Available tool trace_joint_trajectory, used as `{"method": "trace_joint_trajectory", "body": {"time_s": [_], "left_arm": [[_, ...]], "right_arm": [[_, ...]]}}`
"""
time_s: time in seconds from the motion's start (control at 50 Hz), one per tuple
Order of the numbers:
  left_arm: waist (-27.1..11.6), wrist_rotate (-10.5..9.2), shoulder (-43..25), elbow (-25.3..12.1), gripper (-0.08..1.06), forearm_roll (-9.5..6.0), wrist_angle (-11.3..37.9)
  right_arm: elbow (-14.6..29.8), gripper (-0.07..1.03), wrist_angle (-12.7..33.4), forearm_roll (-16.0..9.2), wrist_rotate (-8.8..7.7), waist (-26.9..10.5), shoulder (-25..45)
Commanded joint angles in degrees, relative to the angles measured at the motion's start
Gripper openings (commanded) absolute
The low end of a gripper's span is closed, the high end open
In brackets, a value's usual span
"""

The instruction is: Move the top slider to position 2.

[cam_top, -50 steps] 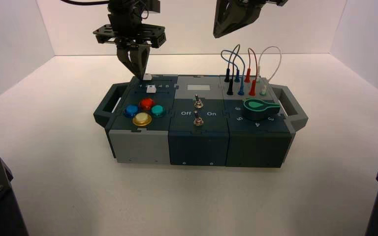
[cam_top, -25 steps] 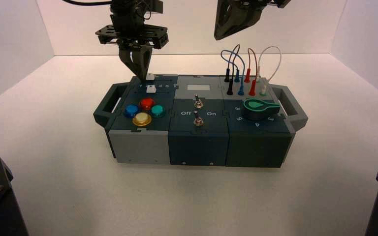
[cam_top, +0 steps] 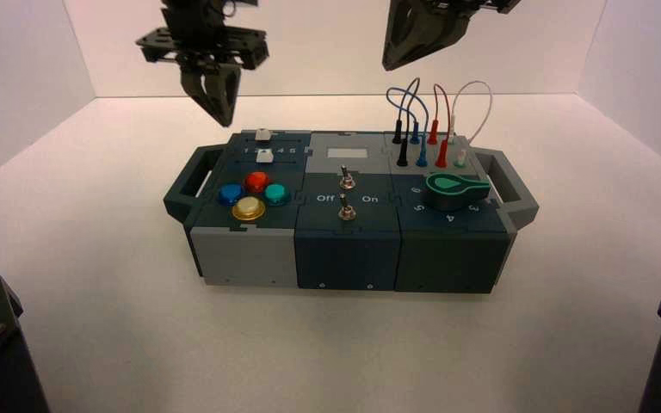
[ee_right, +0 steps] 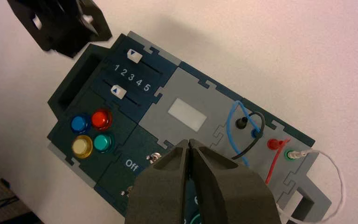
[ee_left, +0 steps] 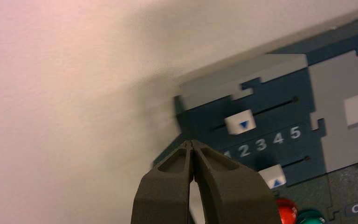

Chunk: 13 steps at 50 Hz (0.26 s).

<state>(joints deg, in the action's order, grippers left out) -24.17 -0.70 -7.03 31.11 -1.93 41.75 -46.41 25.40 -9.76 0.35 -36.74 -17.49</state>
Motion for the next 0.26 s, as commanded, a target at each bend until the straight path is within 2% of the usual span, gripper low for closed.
{"method": "trace_joint_trajectory", "body": {"time_s": [0.02, 0.18, 0.26], "left_arm": [[-0.18, 0.18, 3.16, 0.09, -0.03, 0.09, -0.44], [-0.18, 0.18, 3.87, 0.00, -0.03, 0.00, -0.70], [-0.18, 0.09, 3.78, -0.09, -0.03, 0.00, -0.97]], "right_arm": [[-0.18, -0.02, -0.26, 0.09, -0.18, -0.18, -2.46], [-1.32, -0.02, -0.26, 0.18, -0.18, -0.18, -3.08], [-1.76, -0.02, -0.18, 1.05, -0.26, -0.18, -3.25]]}}
